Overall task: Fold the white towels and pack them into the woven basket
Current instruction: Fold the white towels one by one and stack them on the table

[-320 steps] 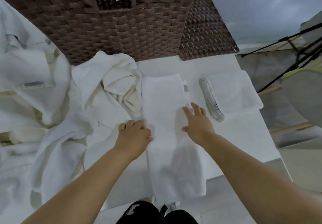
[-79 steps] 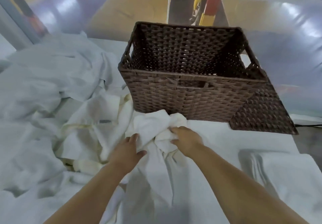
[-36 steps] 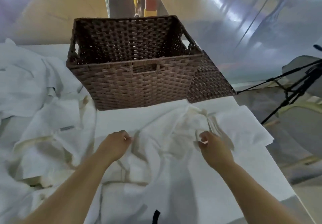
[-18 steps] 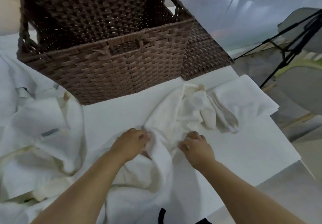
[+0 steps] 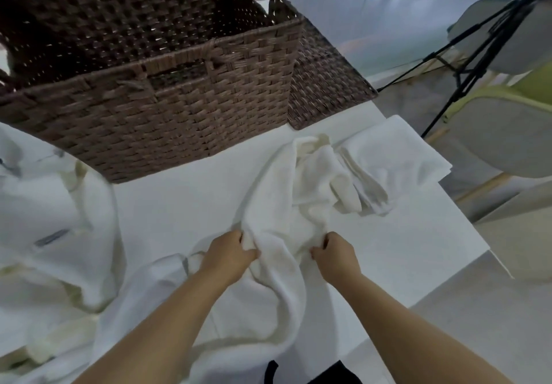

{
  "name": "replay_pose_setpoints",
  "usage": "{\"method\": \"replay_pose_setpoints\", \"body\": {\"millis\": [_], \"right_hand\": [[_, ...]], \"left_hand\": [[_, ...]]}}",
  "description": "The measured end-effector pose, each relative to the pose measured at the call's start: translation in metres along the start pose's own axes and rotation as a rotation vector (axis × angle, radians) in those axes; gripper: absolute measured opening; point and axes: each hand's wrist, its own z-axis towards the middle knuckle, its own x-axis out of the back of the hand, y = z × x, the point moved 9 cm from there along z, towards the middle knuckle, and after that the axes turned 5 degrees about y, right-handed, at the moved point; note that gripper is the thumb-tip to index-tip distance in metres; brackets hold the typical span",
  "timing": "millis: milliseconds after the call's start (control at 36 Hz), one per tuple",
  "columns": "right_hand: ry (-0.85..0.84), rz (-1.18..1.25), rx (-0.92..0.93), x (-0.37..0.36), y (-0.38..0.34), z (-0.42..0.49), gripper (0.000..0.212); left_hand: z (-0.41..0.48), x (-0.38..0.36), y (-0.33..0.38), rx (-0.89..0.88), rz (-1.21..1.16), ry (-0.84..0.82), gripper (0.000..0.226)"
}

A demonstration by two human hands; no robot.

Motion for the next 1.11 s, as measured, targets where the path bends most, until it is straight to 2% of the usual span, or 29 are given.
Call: {"method": "replay_pose_setpoints", "body": {"millis": [111,222,361,472,528,639,694,750,778,806,861,917,972,1111], "right_hand": [[0.078,0.109,0.049,0.018,-0.004,0.001,0.024],[0.173,0.323,0.046,0.044,-0.011,-0.001,0.015],[0.255,0.559,0.124,0.083,-0.045,-0.003,0.013],[0.321,0.564,0.229,0.114,-0.075,-0.007,0.013],[0.291,0.542,0.254,0.12,-0.083,-0.007,0.006],[0.242,0.452,0.305,0.13,-0.094,-0.01,0.012],[0.223,0.42,0.339,0.136,-0.1,-0.013,0.023],[0.205,0.391,0.392,0.142,-0.111,-0.017,0.028],[0.202,0.38,0.413,0.147,-0.117,-0.019,0.023],[0.202,0.364,0.431,0.151,-0.123,-0.021,0.017],[0.199,0.317,0.481,0.162,-0.139,-0.026,0.024],[0.19,0.249,0.565,0.173,-0.157,-0.034,0.025],[0.178,0.225,0.643,0.186,-0.172,-0.043,0.02],[0.158,0.356,0.773,0.22,-0.179,-0.061,0.012]], "left_hand": [[0.003,0.028,-0.013,-0.002,-0.149,0.118,0.018],[-0.003,0.059,-0.022,-0.027,-0.281,0.286,0.031],[-0.014,0.084,-0.029,0.005,-0.502,0.379,0.032],[-0.024,0.1,-0.031,-0.011,-0.628,0.411,0.032],[-0.032,0.109,-0.033,-0.016,-0.708,0.438,0.031],[-0.049,0.126,-0.04,0.022,-0.71,0.498,0.041],[-0.052,0.127,-0.044,0.065,-0.707,0.488,0.04],[-0.054,0.12,-0.047,0.131,-0.808,0.427,0.019],[-0.057,0.114,-0.046,0.169,-0.861,0.387,0.006],[-0.061,0.11,-0.044,0.186,-0.896,0.349,0.01],[-0.067,0.101,-0.037,0.2,-0.933,0.284,0.028],[-0.076,0.096,-0.026,0.198,-0.934,0.22,0.035],[-0.085,0.093,-0.017,0.2,-0.919,0.17,0.034],[-0.114,0.084,-0.005,0.187,-0.815,0.157,0.015]]}}
